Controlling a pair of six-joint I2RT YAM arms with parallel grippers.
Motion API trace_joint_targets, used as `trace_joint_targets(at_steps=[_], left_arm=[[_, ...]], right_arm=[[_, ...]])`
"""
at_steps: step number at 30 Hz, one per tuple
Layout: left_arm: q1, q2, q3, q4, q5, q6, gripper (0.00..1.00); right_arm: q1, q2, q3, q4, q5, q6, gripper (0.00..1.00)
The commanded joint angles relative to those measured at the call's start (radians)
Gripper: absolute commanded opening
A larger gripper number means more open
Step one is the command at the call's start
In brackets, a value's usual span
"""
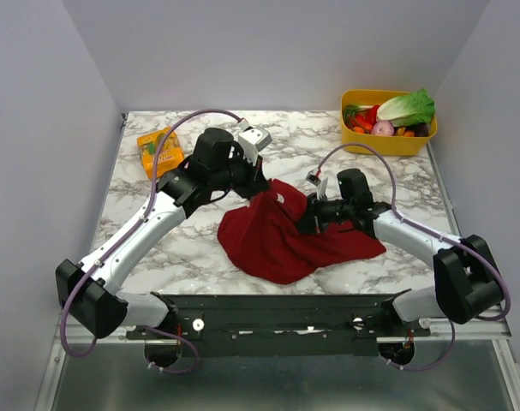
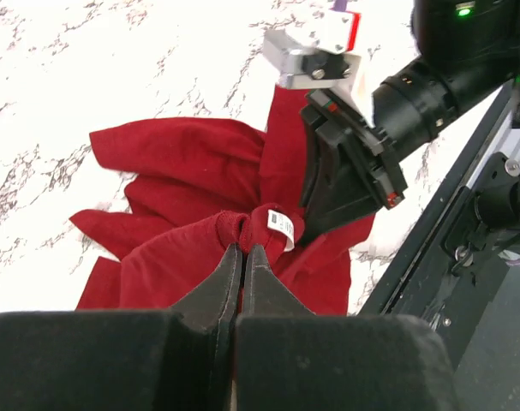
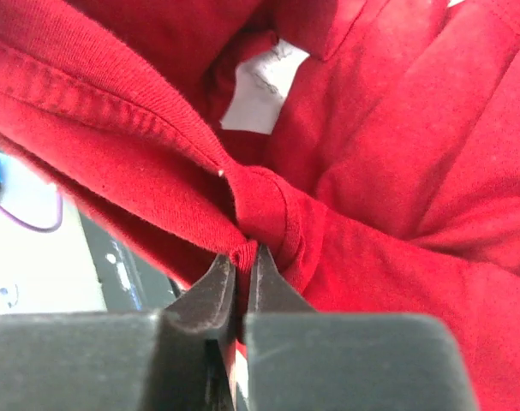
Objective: Pin the brooch onto the clothing
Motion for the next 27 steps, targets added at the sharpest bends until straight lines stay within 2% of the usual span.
trace_joint_targets(at_steps=[1,6,8,11,14,20,27], left_arm=[[0.005,-0.025,0.035,0.001,-0.075,-0.024,0.00],[0.005,-0.109,0.106,-0.042,-0.252,-0.025,0.00],[0.003,-0.158,0.175,-0.059,-0.347,-0.038,0.00],[0.003,-0.212,0.285,-0.057,-0.406,-0.056,0.00],[0.002,-0.252,0.388,-0.039,-0.423,-0.071,0.00],[-0.001,-0.295,0.541,-0.091,-0.397,-0.072,0.00],[-0.001,-0.389,0.578,-0.080,-0.330,-0.108,0.00]], right_arm=[[-0.004,-0.095,0.016,-0.019,0.032,0.019,0.01],[-0.004,-0.371,0.192,-0.174,0.338,-0.006,0.01],[-0.004,-0.425,0.318,-0.207,0.411,-0.015,0.00],[-0.005,-0.497,0.474,-0.250,0.486,-0.018,0.01],[-0.005,-0.544,0.580,-0.257,0.445,-0.006,0.01],[-0.004,-0.606,0.677,-0.294,0.264,0.002,0.01],[-0.004,-0.658,0.777,-0.368,0.125,-0.007,0.01]])
